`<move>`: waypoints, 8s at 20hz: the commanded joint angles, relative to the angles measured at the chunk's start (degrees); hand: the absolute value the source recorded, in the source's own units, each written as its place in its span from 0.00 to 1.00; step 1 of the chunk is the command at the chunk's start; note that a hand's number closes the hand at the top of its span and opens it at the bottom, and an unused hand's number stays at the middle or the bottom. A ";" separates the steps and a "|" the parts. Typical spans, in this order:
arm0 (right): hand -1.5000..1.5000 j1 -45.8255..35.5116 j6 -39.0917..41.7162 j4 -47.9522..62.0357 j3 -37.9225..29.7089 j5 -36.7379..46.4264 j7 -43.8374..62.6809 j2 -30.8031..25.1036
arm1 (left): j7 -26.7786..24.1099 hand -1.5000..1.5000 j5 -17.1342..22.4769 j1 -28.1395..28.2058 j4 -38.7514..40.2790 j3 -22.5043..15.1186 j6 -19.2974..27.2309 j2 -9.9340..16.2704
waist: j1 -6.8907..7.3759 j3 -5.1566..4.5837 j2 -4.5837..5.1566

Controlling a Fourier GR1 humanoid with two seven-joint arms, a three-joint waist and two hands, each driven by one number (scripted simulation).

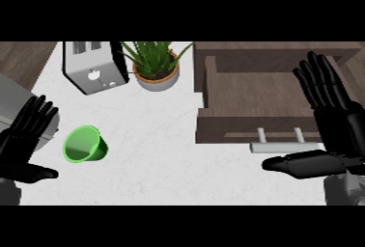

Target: Pick up the cup, place it into the drawer and close the drawer

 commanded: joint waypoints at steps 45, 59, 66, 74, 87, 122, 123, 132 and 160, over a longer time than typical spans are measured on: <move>0.00 -5.53 3.34 1.92 -5.68 -4.31 2.95 -3.40 | -43.66 0.00 -22.44 -19.95 57.47 -3.30 -0.84 -0.65 | -1.98 -0.32 0.74; 0.00 -4.67 2.95 1.96 -5.04 -3.42 3.34 -2.94 | -54.02 1.00 -20.31 -19.02 51.39 1.84 32.43 -10.30 | -1.29 -0.18 0.45; 0.00 -6.03 2.70 3.57 -6.04 -3.44 2.63 -3.22 | -53.57 1.00 -14.89 -24.64 48.46 5.43 20.97 -11.28 | -0.58 -0.10 0.21; 0.00 -2.48 3.86 4.58 -6.00 -2.35 0.12 -3.31 | -44.68 1.00 -17.25 -31.02 40.03 -1.24 21.17 -16.42 | 0.50 0.12 -0.44; 0.00 -3.73 3.03 4.28 -6.68 -2.41 1.25 -3.31 | -18.00 1.00 -13.49 -47.49 24.81 -11.75 35.27 -20.63 | -0.37 0.08 -0.33; 0.00 -12.06 10.17 6.83 -1.49 -8.13 -0.12 -2.16 | -2.54 0.00 2.54 -64.74 49.24 -35.49 46.96 -20.70 | -12.28 0.15 2.96; 0.00 -12.22 10.36 7.28 0.60 -8.11 0.21 -0.64 | -3.24 0.00 4.36 -64.71 48.53 -34.33 46.55 -20.70 | -12.02 0.09 3.15; 1.00 -11.25 26.27 8.12 8.96 -14.24 5.07 -6.54 | -11.18 0.00 13.61 -65.52 44.59 -31.65 46.39 -20.70 | -9.52 0.02 1.93; 1.00 -21.63 8.25 59.86 18.79 34.32 -18.34 -8.00 | -16.41 0.00 17.95 -49.89 34.84 -30.57 40.44 -16.33 | 5.88 0.22 0.58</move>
